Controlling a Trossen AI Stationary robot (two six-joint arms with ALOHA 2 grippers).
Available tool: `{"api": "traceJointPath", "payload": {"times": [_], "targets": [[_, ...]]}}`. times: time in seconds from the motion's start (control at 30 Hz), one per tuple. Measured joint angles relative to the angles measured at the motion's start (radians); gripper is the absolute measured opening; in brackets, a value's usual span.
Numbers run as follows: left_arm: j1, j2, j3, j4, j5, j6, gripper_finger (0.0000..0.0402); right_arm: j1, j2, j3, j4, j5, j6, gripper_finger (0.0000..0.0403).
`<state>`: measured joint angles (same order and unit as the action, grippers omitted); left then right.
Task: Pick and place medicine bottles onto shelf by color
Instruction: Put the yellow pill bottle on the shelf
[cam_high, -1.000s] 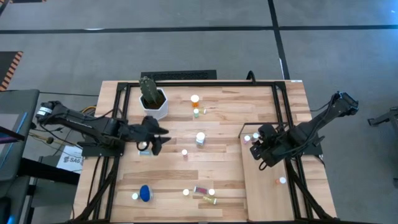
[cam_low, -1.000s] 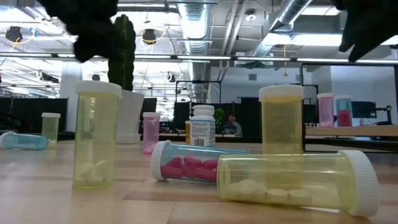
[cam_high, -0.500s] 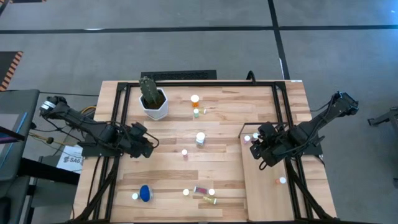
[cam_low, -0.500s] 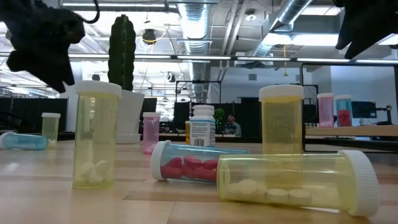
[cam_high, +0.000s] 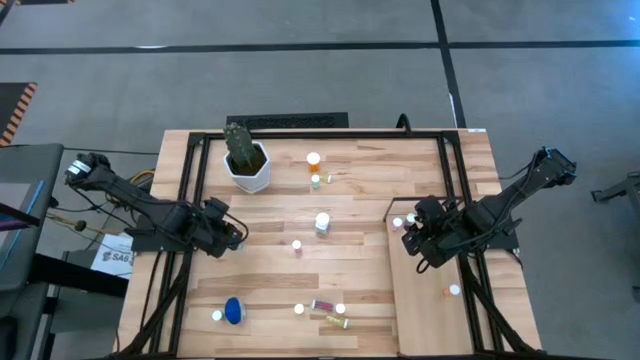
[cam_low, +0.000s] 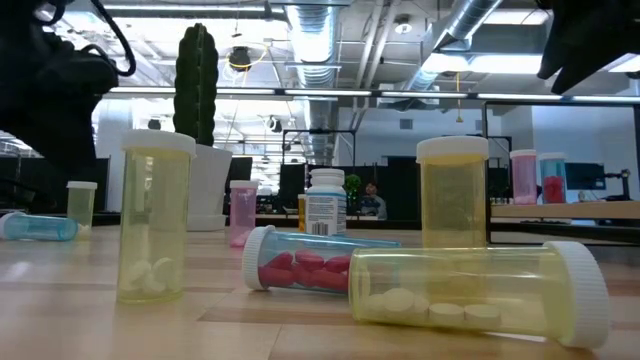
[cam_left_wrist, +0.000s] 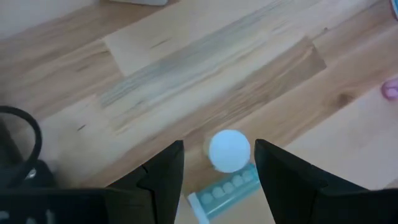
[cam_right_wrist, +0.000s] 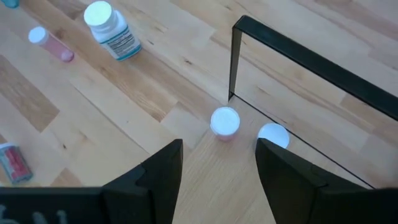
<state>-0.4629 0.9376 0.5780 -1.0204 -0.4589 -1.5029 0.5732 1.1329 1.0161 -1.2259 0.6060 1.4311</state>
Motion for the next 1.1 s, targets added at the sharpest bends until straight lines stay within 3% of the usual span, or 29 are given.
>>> {"api": "traceJointPath", "payload": {"times": [0.8,1.1], "targets": [[0.002,0.193,-0.008,0.108,-0.016,0.016,0.0181,0.0,0.0,0.0,0.0,0.001,0.0,0.0225],[0.002,0.193,-0.008,0.128,-0.017,0.016,0.0104,-0.019,0.0,0.0,0.0,0.0,-0.001,0.0225]]}}
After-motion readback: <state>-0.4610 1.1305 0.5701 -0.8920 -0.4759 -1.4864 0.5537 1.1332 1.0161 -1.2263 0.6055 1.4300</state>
